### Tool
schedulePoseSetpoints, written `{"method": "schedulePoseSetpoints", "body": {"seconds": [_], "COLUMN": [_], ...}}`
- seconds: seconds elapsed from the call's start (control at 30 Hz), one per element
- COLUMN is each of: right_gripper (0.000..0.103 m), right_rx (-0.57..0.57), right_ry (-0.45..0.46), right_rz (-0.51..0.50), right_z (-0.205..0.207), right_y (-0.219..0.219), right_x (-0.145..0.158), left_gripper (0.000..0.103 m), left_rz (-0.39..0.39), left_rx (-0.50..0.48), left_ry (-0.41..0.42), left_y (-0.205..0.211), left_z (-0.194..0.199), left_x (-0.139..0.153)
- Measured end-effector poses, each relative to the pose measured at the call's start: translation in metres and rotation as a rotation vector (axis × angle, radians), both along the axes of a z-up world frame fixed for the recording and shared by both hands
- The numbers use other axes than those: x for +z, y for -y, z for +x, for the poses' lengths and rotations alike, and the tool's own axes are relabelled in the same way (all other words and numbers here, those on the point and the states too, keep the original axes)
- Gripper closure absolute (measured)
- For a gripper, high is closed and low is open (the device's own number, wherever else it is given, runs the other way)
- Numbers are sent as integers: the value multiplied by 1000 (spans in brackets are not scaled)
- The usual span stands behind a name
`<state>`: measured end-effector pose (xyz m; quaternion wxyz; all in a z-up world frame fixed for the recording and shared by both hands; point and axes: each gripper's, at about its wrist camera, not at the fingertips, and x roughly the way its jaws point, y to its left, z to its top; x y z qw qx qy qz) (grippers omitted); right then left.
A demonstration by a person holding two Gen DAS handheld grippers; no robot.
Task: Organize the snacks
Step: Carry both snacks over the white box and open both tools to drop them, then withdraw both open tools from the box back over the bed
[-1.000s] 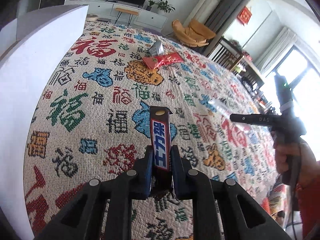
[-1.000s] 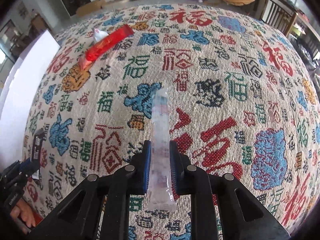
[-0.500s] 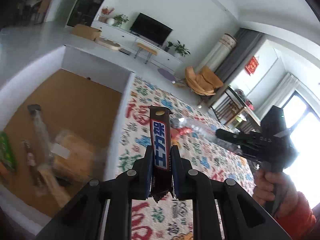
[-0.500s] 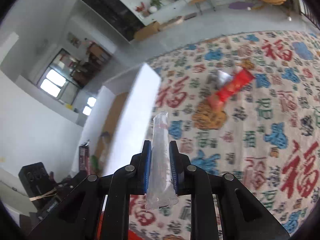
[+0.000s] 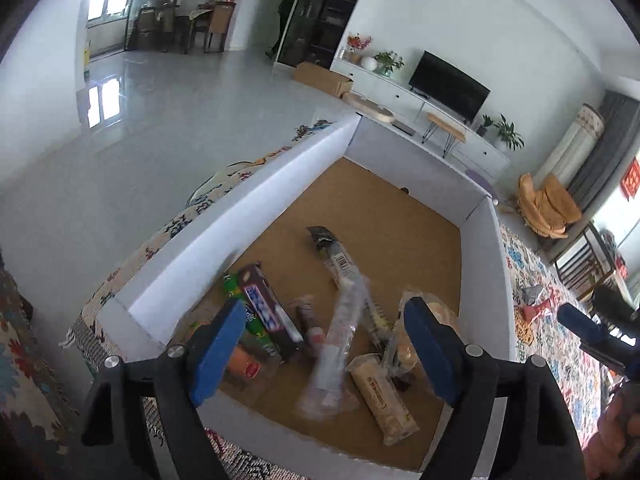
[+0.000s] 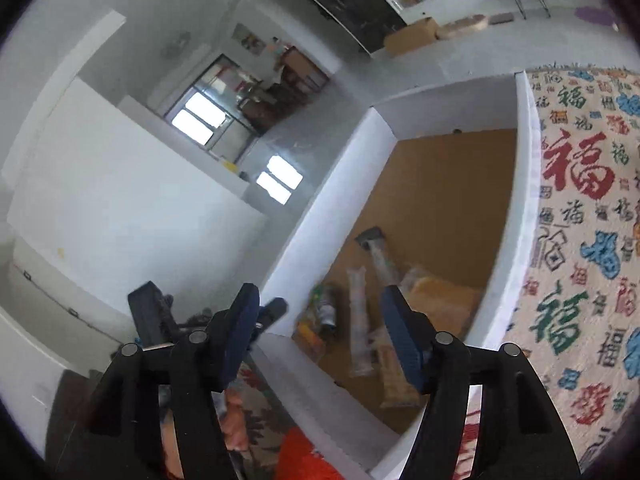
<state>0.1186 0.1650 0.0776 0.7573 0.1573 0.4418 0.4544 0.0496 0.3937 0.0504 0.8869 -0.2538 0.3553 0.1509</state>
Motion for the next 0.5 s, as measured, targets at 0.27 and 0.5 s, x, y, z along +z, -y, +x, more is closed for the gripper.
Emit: {"method": "schedulePoseSetpoints", "body": {"seconds": [0.27,0.5], "right_gripper": [34,34], "right_rx": [-286,-596], "right_ry": [229,137], "right_rz": [-315,-594], "right_z": [38,50], "right_y": [152,320], "right_x": [-27,-97], "left_gripper": [21,4], "left_rz": [-44,2], "left_rx": [-165,-489], "left_ry": [83,124], "left_y": [71,211], "left_z": [15,38], "left_x": [15,41]}}
